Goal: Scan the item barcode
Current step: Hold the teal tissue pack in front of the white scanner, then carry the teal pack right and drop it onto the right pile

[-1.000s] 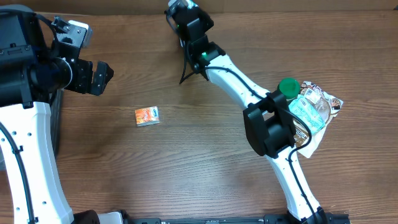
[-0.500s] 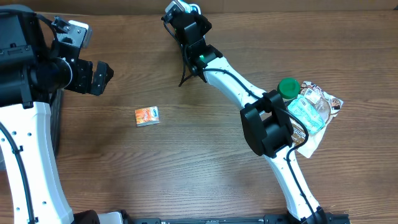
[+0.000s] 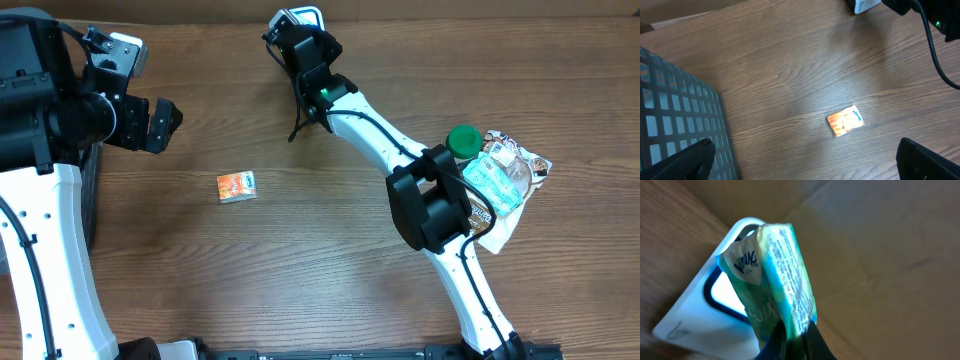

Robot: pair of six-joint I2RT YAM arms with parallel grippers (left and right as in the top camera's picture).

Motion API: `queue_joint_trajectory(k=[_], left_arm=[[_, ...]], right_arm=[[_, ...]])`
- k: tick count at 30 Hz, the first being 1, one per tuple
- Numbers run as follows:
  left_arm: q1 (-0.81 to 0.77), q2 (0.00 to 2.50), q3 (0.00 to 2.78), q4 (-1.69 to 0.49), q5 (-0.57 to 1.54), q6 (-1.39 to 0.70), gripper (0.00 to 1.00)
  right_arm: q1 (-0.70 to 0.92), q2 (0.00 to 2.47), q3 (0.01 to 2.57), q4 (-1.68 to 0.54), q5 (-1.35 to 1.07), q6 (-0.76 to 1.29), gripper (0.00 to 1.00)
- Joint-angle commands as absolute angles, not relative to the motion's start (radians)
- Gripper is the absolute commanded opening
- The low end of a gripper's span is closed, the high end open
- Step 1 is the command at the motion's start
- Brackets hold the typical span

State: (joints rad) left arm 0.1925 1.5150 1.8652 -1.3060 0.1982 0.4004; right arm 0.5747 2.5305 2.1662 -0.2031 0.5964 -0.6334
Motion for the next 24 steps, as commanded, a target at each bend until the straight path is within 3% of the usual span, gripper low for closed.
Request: queue_joint_trajectory(k=[1,6,10,16,24], left_arm=[[0.196,1.517,1.883,-1.305,0.202,0.423,1.0],[0.196,1.517,1.883,-1.305,0.202,0.423,1.0],[0.191,1.517,1.883,-1.305,0.202,0.423,1.0],[0.19,1.517,1.883,-1.305,0.202,0.423,1.0],[0.19,1.517,1.883,-1.305,0.202,0.423,1.0]], right_arm=[[0.595,2.405,2.165,-0.234,0.608,-0.527,0.04],[0.603,2.214,2.165,-0.457,0.523,-0.262,0.04],[0.598,2.022,2.165,-0.779,0.372,0.081,0.04],[0.564,1.829,2.165,-1.234,0.364,0.458,0.04],[0.387,1.802,2.127,-1.625,0.364,0.668,0.04]])
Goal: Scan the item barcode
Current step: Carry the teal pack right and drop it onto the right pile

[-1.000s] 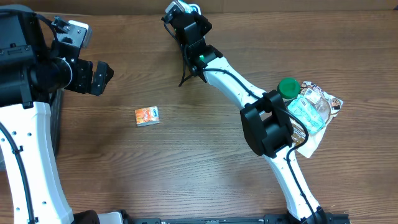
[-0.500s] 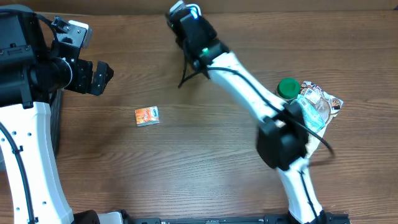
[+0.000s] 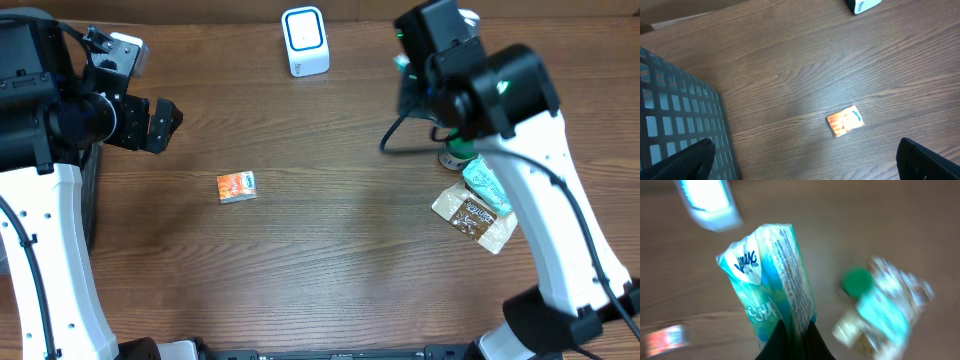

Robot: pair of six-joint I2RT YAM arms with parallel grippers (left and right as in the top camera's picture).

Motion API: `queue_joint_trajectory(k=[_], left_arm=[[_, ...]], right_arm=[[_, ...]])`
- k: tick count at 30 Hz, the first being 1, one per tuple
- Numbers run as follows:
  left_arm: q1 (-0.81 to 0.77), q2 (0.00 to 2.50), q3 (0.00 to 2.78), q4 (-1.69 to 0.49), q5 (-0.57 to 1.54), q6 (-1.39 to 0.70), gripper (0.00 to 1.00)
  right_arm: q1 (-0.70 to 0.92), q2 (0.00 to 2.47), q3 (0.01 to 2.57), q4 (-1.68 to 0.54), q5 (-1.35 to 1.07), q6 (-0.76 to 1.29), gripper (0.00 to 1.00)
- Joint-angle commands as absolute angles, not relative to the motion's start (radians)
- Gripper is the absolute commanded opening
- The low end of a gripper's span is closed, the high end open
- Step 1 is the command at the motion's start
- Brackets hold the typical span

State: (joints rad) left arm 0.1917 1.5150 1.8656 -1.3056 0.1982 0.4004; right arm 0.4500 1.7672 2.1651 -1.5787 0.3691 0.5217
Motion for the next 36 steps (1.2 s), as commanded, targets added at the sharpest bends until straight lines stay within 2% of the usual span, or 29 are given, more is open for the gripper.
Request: queue_joint_trajectory(k=[1,8,13,20,25,27,28,29,30,32,36], left_arm=[[0.19,1.517,1.883,-1.305,0.202,0.423,1.0],[0.19,1.517,1.883,-1.305,0.202,0.423,1.0],[0.19,1.517,1.883,-1.304,0.202,0.423,1.0],[0.191,1.517,1.882,-1.305,0.202,0.423,1.0],[0.186,1.517,1.882,-1.305,0.202,0.423,1.0],[0.186,1.517,1.882,-1.305,0.202,0.423,1.0],[0.186,1.517,1.882,-1.305,0.202,0.423,1.0],[0.186,1.517,1.882,-1.305,0.202,0.423,1.0],[0.186,1.517,1.882,-1.305,0.202,0.423,1.0],[0.186,1.517,1.882,-1.305,0.202,0.423,1.0],[0.186,1.517,1.882,-1.305,0.202,0.423,1.0]], right_arm=[[0.364,1.802,2.103,-1.645,0.364,0.681,0.04],[0.212,1.802,1.827,-1.651,0.357,0.717,0.04],[0.12,1.802,1.642,-1.536,0.344,0.741,0.04],[0.039,1.802,1.507,-1.383,0.319,0.725,0.04],[0.011,1.802,1.47,-1.354,0.319,0.725,0.04],[0.01,1.802,1.47,-1.351,0.319,0.702,0.13],[0.01,1.802,1.471,-1.351,0.319,0.698,0.26],[0.01,1.802,1.471,-1.351,0.317,0.698,0.45],[0.01,1.802,1.471,-1.349,0.305,0.688,0.52],[0.01,1.802,1.475,-1.337,0.25,0.624,0.59],[0.015,1.802,1.541,-1.346,0.118,0.52,0.59]])
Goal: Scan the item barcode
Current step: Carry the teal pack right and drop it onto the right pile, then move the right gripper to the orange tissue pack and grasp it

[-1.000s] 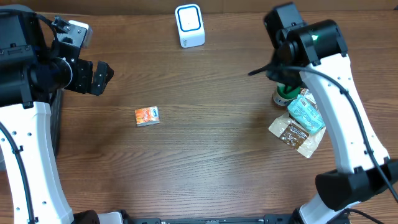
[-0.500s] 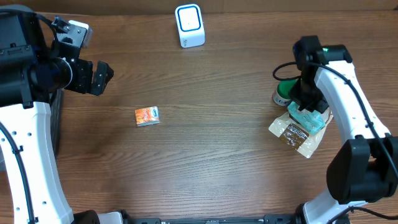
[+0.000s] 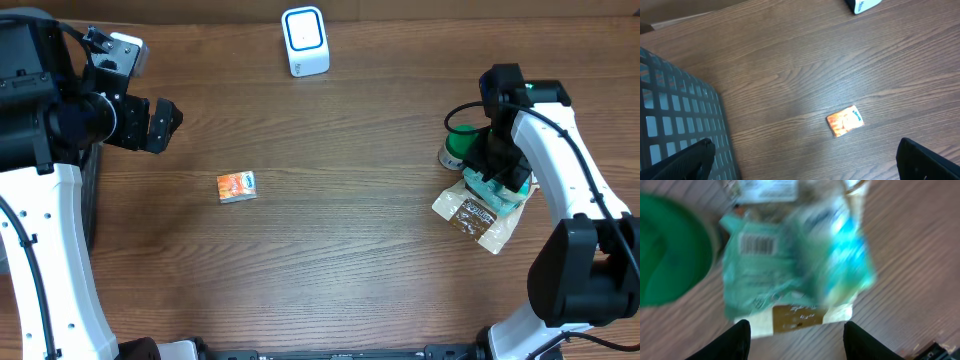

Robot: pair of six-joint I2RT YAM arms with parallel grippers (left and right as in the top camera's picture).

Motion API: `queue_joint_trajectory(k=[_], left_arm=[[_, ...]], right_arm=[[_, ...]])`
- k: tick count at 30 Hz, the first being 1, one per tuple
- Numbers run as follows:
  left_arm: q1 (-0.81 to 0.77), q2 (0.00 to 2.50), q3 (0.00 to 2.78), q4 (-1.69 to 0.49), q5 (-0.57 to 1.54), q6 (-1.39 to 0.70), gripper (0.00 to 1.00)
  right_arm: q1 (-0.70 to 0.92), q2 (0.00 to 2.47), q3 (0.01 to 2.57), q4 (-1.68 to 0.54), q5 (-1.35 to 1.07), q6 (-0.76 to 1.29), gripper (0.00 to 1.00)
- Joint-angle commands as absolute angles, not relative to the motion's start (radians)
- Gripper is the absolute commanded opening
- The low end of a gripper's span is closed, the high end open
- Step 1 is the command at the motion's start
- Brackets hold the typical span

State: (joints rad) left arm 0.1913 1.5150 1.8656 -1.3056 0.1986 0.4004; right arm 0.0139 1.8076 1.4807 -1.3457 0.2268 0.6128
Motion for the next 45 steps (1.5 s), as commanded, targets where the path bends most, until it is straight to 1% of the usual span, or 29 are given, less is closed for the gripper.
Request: queue_joint_trajectory(k=[1,5,8,10,12,18,22,29,35,39,45], left_arm=[[0.186,1.517,1.882,-1.305,0.202,0.423,1.0],[0.185,1.517,1.882,-1.305,0.202,0.423,1.0],[0.185,1.517,1.882,-1.305,0.202,0.423,1.0],[0.185,1.517,1.882,-1.305,0.202,0.423,1.0],[0.185,1.517,1.882,-1.305,0.202,0.423,1.0],[0.185,1.517,1.882,-1.305,0.202,0.423,1.0],[0.185,1.517,1.882,-1.305,0.202,0.423,1.0],[0.185,1.517,1.882,-1.305,0.202,0.423,1.0],[0.183,1.517,1.882,-1.305,0.202,0.423,1.0],[0.183,1.517,1.882,-1.305,0.202,0.423,1.0],[0.183,1.517,1.882,-1.305,0.202,0.423,1.0]], right_arm=[[0.02,1.802,1.565,-1.348,0.077,0.5,0.58],[0.086,1.801,1.666,-1.309,-0.15,0.395,0.57],[0.168,1.801,1.682,-1.205,-0.311,0.339,0.61],[0.236,1.806,1.679,-1.116,-0.363,0.34,0.63],[0.315,1.815,1.666,-1.021,-0.368,0.367,0.67],[0.499,1.903,1.643,-0.81,-0.369,0.468,0.67],[0.602,2.002,1.643,-0.65,-0.4,0.477,0.66],[0.742,2.169,1.643,-0.349,-0.402,0.463,0.67],[0.818,2.264,1.643,-0.159,-0.402,0.463,0.67],[0.857,2.284,1.643,-0.132,-0.406,0.463,0.67],[0.883,2.284,1.643,-0.235,-0.397,0.463,0.67]])
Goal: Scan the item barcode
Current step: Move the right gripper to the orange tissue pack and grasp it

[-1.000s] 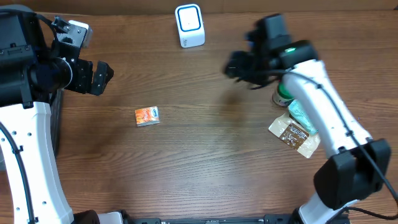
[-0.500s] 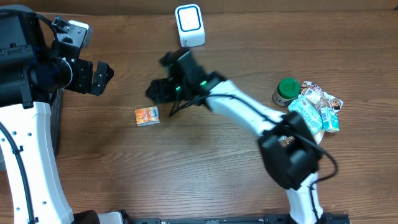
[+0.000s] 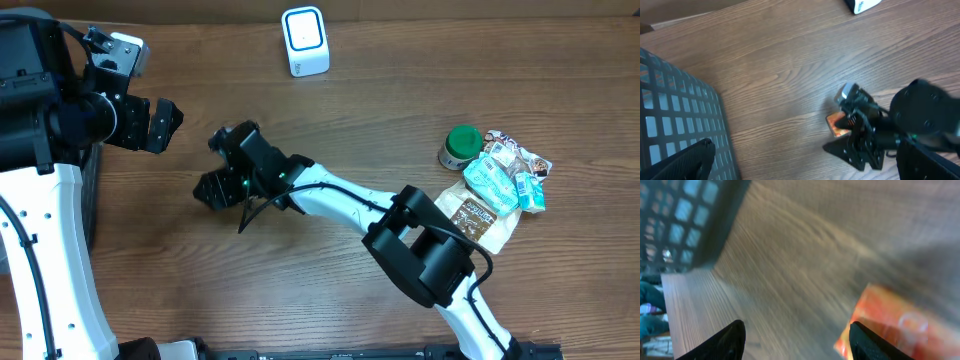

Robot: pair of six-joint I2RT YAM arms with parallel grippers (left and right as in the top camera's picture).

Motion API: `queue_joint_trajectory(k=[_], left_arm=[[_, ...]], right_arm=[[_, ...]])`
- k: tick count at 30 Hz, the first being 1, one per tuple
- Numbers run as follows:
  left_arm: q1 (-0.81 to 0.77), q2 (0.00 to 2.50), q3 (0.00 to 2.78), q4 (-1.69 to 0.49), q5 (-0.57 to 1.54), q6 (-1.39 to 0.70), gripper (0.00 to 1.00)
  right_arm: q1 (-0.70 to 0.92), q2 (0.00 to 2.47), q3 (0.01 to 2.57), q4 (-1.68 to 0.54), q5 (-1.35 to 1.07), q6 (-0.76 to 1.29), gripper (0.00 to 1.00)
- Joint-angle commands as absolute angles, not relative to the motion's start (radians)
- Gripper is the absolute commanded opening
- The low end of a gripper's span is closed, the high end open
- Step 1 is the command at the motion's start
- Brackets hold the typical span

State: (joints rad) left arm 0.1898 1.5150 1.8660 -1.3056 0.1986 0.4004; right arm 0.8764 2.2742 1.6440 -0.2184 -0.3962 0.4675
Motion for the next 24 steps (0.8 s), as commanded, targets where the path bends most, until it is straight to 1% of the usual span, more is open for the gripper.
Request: queue_joint_trajectory(k=[1,3,7,13,18,22,24], left_arm=[[0.183,1.517,1.882,-1.305,0.202,0.423,1.0],[0.183,1.517,1.882,-1.305,0.202,0.423,1.0],[0.183,1.517,1.882,-1.305,0.202,0.423,1.0],[0.183,1.517,1.882,-1.305,0.202,0.423,1.0],[0.183,1.517,1.882,-1.305,0.202,0.423,1.0],[0.183,1.517,1.882,-1.305,0.202,0.422,1.0],[0.183,1.517,1.882,-1.305,0.202,0.423,1.0]], right_arm=[[0.881,2.284,1.643,-0.252,-0.394,0.461,0.68],[0.871,2.284,1.644,-0.292,-0.394,0.429,0.7],[0.842,2.281,1.644,-0.379,-0.393,0.387,0.7],[0.773,2.247,1.645,-0.542,-0.395,0.384,0.66],[0.72,2.18,1.649,-0.695,-0.398,0.286,0.66],[0.695,2.12,1.686,-0.852,-0.388,0.154,0.67],[0.695,2.105,1.703,-0.882,-0.344,0.148,0.69]])
